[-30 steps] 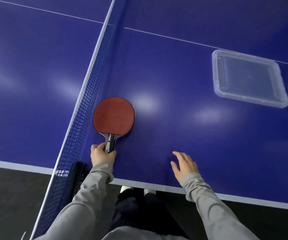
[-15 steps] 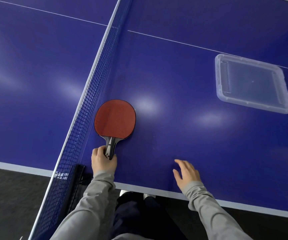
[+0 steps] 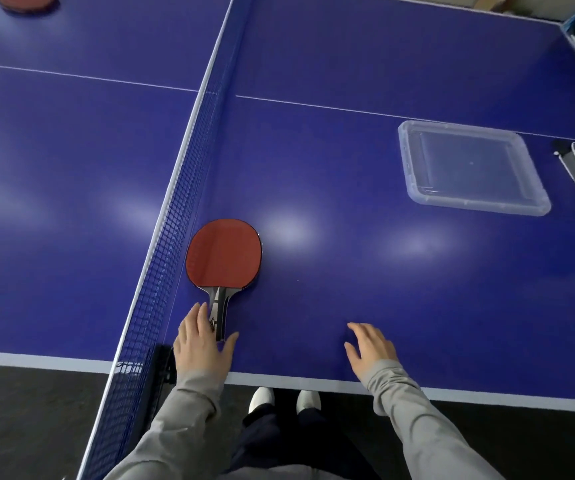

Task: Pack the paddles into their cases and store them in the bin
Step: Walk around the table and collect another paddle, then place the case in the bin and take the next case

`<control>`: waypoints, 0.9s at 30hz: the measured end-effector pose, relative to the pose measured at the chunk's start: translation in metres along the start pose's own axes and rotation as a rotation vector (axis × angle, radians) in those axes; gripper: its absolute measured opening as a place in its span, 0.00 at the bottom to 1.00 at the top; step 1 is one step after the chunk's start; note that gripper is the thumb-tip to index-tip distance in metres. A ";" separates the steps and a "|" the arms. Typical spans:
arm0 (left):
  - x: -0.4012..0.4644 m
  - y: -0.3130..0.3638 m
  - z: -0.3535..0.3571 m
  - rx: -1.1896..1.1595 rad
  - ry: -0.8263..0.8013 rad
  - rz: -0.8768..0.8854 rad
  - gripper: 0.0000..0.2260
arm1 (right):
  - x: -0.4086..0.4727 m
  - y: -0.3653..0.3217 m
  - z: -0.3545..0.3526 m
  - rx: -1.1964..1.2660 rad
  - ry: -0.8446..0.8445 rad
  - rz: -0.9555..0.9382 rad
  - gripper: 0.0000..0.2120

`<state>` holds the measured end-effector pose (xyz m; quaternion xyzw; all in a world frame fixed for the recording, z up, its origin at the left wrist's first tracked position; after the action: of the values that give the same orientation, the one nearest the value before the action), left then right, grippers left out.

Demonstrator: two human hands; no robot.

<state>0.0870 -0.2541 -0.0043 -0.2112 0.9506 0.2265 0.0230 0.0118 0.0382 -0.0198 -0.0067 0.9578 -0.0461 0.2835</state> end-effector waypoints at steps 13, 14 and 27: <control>-0.026 0.165 0.082 0.349 -0.550 0.685 0.34 | -0.062 0.112 0.008 0.205 0.118 0.302 0.27; -0.029 0.184 0.087 0.369 -0.556 0.727 0.34 | -0.070 0.128 0.009 0.227 0.131 0.332 0.27; -0.191 0.449 0.195 0.406 -0.568 1.096 0.32 | -0.194 0.390 0.021 0.402 0.227 0.639 0.26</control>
<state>0.0656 0.2696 0.0368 0.3810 0.9014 0.0683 0.1940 0.1912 0.4323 0.0326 0.3528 0.9088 -0.1426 0.1713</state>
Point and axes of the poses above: each hand's wrist, its own x-axis towards the middle knuckle, its own z-axis out of the palm, y = z × x, the point moved 6 cm from there along x, towards the middle knuckle, and after that the axes turned 8 degrees about z, right-handed, at the moved point
